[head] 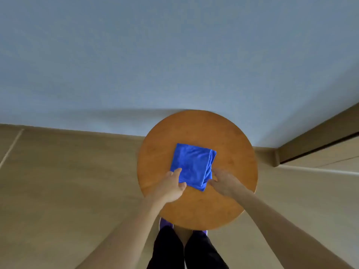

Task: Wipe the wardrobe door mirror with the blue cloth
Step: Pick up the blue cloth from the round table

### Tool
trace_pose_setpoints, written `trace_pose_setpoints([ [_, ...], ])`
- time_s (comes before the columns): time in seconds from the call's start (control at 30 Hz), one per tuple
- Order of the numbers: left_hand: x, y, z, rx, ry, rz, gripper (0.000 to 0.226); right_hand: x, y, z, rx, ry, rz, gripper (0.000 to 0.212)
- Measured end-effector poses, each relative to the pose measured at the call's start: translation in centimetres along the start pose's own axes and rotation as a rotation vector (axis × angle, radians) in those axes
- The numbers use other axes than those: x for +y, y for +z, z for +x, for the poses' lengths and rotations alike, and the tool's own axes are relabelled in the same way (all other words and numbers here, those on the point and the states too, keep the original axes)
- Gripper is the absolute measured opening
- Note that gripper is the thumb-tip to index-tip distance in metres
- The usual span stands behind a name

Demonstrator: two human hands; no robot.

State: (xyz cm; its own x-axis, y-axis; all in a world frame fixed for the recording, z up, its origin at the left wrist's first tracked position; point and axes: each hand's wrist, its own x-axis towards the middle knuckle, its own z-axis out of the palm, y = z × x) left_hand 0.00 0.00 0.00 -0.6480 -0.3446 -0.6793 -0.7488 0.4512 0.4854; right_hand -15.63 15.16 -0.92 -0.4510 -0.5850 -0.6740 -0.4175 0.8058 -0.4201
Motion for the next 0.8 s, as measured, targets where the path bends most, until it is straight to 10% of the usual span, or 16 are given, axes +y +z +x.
trace_pose_setpoints([
  [0.67,-5.1,3.1,18.9,0.190,-0.084,-0.107,0.087,3.2,7.0,16.0,0.168,0.441,0.440,0.065],
  [0.8,-4.9,2.8,20.7,0.182,-0.201,-0.249,0.052,3.2,6.9,17.4,0.192,0.499,0.616,0.065],
])
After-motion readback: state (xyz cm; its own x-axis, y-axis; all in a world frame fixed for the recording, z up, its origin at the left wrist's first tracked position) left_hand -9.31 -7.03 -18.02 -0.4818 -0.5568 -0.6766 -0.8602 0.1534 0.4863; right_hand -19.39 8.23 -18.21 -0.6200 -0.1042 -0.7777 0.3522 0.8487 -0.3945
